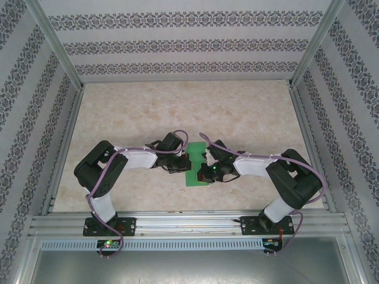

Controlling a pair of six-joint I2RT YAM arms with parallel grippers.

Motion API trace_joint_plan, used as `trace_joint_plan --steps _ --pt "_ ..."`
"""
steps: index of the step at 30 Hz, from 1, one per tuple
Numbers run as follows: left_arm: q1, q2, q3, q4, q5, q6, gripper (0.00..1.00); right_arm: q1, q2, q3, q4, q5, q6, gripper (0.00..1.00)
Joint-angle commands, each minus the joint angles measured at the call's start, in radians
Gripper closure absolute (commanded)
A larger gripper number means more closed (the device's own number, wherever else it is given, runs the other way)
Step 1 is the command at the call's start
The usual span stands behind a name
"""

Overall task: Fold a paper plane with a square sheet of paper (fold left side to right side)
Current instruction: First fold the square sheet of paper in half at the center of the table.

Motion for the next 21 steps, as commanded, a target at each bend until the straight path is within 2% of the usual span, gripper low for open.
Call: trace_joint_plan --steps 1,10,21 --pt "0.043 0.036 0.016 -0.014 -0.09 0.028 1.0 0.01 0.083 -0.061 -0.141 0.157 -0.029 1.0" --pt "0.098 0.064 0.107 -0.079 -0.174 0.092 1.0 -0.001 0.08 -0.077 -0.14 0.157 -0.036 1.0" --pt "0.174 0.134 0.18 -0.072 -0.185 0.113 1.0 -0.019 0.074 -0.098 -0.131 0.148 -0.04 1.0"
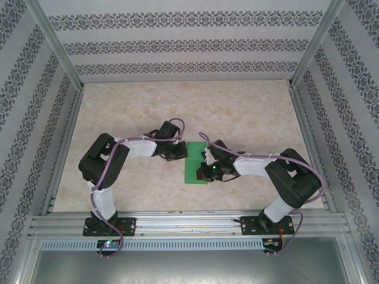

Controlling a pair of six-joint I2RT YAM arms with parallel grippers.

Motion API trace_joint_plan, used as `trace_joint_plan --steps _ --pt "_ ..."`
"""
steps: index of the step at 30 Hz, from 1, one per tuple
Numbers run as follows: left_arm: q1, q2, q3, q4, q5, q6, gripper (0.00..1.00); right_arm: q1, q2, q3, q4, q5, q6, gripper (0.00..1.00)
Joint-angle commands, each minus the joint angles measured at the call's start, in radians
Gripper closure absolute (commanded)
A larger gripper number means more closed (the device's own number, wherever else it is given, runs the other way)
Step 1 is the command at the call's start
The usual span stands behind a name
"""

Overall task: Fold a paper plane with a square sheet of paper (fold left side to right side)
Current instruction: First fold the square sheet of paper in half at the center of the table.

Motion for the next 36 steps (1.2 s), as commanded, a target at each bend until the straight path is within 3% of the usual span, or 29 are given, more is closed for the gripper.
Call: trace_joint_plan --steps 1,8,21,27,36 --pt "0.064 0.045 0.034 -0.01 -0.123 0.034 1.0 -0.01 0.069 -0.079 -0.199 0.146 -0.023 1.0" --pt "0.069 0.023 0.025 0.004 -0.104 0.042 1.0 -0.022 0.056 -0.081 -0.195 0.128 -0.04 1.0" --pt "0.039 -0.225 -0.156 0.134 -0.008 0.014 1.0 -0.036 0.049 -0.043 -0.228 0.11 -0.118 1.0" --pt "-0.016 -0.144 -0.118 0.194 0.039 -0.011 1.0 -0.036 0.055 -0.039 -0.229 0.11 -0.112 1.0" --pt "-0.025 -0.003 -0.021 0.201 0.032 0.014 1.0 -0.036 0.058 -0.046 -0.227 0.117 -0.105 1.0"
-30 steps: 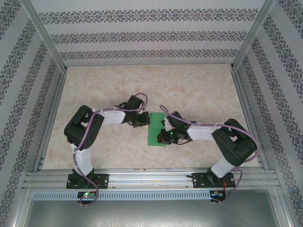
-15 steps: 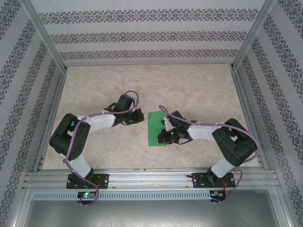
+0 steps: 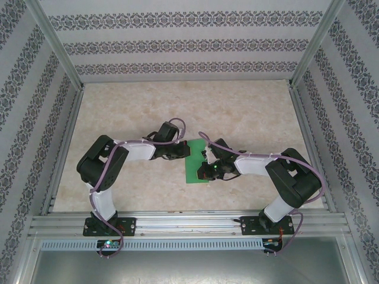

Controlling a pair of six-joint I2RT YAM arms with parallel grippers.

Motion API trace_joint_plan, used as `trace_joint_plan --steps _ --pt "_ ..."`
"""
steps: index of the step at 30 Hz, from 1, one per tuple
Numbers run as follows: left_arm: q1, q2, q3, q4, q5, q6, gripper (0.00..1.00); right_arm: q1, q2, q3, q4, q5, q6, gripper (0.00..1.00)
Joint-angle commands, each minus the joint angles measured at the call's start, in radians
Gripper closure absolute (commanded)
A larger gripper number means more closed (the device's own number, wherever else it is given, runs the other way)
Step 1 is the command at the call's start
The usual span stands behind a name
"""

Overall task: Fold a paper plane with a square sheet of paper (fold left side to right side)
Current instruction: First fold the square sheet of paper in half at the center of the table.

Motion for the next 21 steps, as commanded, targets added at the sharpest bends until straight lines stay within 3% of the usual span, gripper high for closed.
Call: trace_joint_plan --steps 1,21 --pt "-0.005 0.028 0.045 0.025 -0.017 0.021 1.0 -0.01 0.058 -0.058 -0.202 0.124 -0.02 1.0" --pt "0.05 0.112 0.053 0.047 -0.161 0.026 1.0 -0.01 0.077 -0.071 -0.205 0.119 -0.024 1.0"
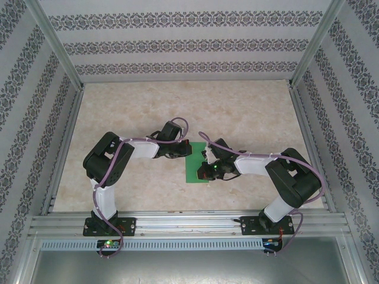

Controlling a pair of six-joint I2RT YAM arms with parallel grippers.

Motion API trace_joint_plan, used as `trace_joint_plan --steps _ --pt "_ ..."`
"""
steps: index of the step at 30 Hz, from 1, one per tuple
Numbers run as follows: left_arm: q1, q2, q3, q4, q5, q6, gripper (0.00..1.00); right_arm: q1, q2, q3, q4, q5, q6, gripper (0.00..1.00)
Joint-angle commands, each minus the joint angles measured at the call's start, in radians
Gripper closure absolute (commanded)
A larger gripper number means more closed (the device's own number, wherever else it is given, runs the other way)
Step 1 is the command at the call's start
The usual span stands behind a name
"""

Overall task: Fold a paper plane with a square sheet of paper (fold left side to right side)
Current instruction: First fold the square sheet of paper in half at the center of the table.

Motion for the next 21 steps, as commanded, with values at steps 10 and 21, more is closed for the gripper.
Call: trace_joint_plan --steps 10,21 --pt "0.138 0.107 0.098 0.025 -0.149 0.038 1.0 -0.01 0.066 -0.082 -0.179 0.102 -0.007 1.0" --pt "0.185 0.184 0.243 -0.038 -0.138 0.057 1.0 -0.01 0.063 -0.089 -0.17 0.093 0.001 1.0"
